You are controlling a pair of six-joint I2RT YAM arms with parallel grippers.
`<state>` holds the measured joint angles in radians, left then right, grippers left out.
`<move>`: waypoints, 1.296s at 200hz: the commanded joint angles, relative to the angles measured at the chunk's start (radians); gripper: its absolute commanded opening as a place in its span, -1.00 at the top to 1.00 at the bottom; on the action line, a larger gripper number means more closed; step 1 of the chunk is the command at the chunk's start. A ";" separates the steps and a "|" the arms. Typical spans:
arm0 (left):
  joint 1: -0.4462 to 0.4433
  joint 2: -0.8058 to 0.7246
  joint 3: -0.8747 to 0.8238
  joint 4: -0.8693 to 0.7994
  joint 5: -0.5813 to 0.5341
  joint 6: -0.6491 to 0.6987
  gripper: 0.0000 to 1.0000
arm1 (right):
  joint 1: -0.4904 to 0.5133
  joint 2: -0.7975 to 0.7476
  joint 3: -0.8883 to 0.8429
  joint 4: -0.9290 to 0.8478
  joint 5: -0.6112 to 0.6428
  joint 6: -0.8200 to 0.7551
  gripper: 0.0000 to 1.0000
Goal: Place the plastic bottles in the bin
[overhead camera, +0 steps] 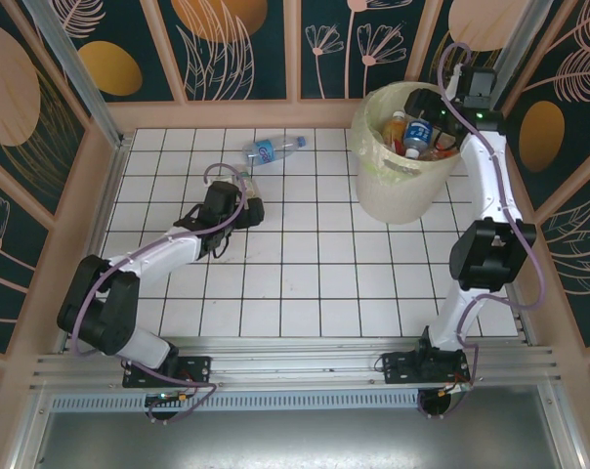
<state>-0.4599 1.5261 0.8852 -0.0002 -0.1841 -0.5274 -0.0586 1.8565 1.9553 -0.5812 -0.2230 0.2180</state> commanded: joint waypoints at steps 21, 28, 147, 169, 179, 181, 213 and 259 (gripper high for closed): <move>0.042 0.068 0.060 0.017 0.001 0.001 -0.97 | 0.006 -0.184 -0.045 0.050 0.115 -0.017 -0.70; 0.044 0.081 0.069 0.020 0.000 0.003 -0.97 | 0.006 -0.211 -0.070 0.064 0.119 -0.019 -0.70; 0.066 0.404 0.344 0.008 0.005 -0.094 -0.97 | 0.219 -0.770 -0.671 0.226 -0.220 0.023 -0.71; 0.065 0.450 0.387 -0.049 -0.062 -0.087 -0.97 | 0.277 -0.838 -0.732 0.210 -0.226 0.027 -0.71; 0.066 0.463 0.397 -0.069 -0.073 -0.082 -0.97 | 0.285 -0.863 -0.750 0.196 -0.220 0.027 -0.71; 0.066 0.464 0.398 -0.071 -0.074 -0.081 -0.97 | 0.285 -0.868 -0.753 0.192 -0.217 0.029 -0.71; 0.066 0.497 0.399 -0.070 -0.031 -0.074 -0.85 | 0.285 -0.936 -0.775 0.146 -0.111 0.036 -0.71; 0.066 0.511 0.387 -0.064 0.004 -0.066 -0.73 | 0.280 -1.037 -0.823 0.134 0.065 0.058 -0.73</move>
<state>-0.3996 2.0212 1.2625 -0.0498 -0.2054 -0.5964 0.2226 0.8639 1.1645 -0.4339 -0.2340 0.2607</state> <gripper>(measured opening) 0.885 0.864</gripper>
